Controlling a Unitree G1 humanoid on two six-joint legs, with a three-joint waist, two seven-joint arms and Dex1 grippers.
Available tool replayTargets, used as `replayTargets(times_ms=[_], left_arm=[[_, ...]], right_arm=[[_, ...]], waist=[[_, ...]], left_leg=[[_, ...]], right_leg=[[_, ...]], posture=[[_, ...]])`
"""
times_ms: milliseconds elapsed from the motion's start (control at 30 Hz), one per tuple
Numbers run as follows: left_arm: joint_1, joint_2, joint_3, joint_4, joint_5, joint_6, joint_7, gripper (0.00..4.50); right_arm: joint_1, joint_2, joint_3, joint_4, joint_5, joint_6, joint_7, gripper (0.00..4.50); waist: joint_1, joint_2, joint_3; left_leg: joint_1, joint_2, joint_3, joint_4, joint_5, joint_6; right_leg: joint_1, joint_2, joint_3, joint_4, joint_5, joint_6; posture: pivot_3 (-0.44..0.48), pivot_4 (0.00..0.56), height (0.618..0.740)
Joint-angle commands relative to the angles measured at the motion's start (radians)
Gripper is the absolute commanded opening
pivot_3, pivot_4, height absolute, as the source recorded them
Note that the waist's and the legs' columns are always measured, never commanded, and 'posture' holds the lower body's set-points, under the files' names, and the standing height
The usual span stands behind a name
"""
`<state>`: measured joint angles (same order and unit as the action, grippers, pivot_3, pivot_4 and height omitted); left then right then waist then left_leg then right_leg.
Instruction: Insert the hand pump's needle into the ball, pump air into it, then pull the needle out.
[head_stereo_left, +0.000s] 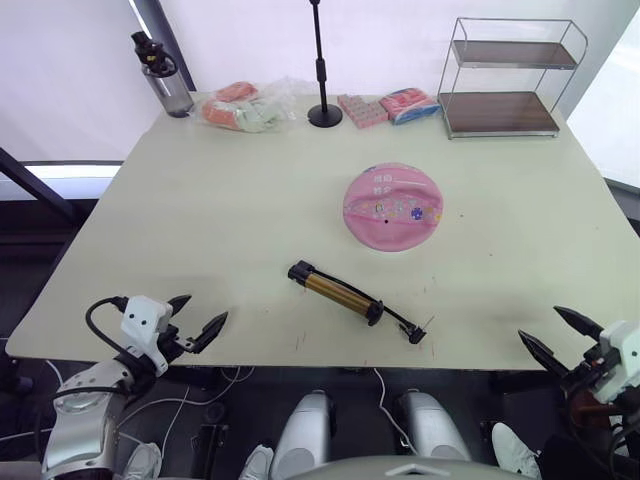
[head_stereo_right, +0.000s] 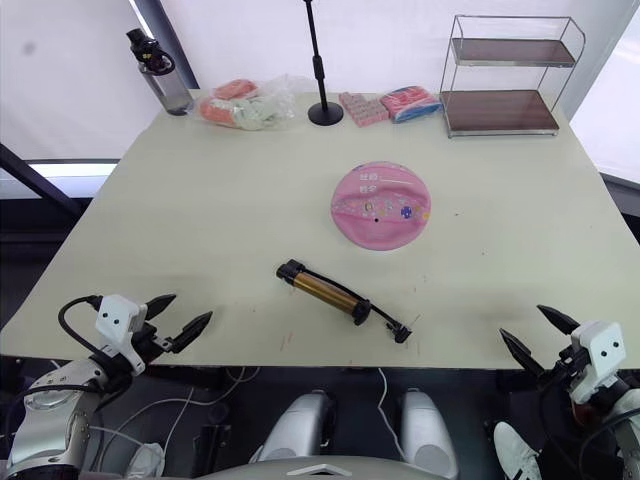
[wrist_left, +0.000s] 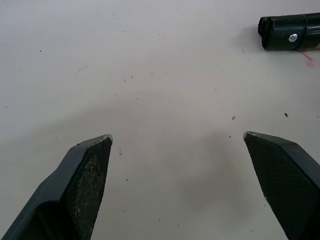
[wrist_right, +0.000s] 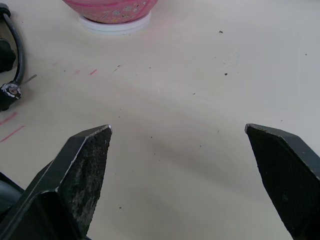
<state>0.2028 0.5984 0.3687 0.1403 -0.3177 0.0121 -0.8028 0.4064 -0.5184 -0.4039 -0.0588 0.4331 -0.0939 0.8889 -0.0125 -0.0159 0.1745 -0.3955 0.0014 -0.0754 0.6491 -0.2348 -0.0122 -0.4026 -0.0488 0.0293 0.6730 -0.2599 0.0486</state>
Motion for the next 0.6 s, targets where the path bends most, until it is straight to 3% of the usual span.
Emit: replayTargets(times_ms=[33,500,600], left_arm=[[-0.031,0.025,-0.005,0.014,-0.010,-0.003,-0.029,4.50],[-0.097,0.042,-0.019,0.058,-0.027,-0.021,-0.119,4.50],[-0.116,0.089,-0.058,0.022,-0.051,0.044,-0.206,4.50]], right_arm=[[-0.014,-0.010,-0.004,-0.001,-0.005,-0.021,-0.001,4.48],[-0.037,-0.017,-0.001,0.030,0.002,-0.053,0.041,4.48],[-0.004,-0.044,0.009,-0.041,0.064,0.029,0.094,4.48]], waist=[[0.001,0.000,0.000],[0.000,0.000,0.000],[0.001,0.000,0.000]], left_leg=[[0.000,0.000,0.000,0.000,0.000,0.000],[0.000,0.002,0.001,0.000,0.000,0.000],[0.000,0.002,0.001,0.000,0.000,0.000]], right_leg=[[0.000,0.000,0.000,0.000,0.000,0.000],[0.000,0.002,0.000,0.000,0.003,-0.004],[0.000,0.002,0.000,0.000,0.001,-0.002]], posture=[[0.000,0.150,0.731],[0.000,0.150,0.731],[0.000,0.150,0.731]])
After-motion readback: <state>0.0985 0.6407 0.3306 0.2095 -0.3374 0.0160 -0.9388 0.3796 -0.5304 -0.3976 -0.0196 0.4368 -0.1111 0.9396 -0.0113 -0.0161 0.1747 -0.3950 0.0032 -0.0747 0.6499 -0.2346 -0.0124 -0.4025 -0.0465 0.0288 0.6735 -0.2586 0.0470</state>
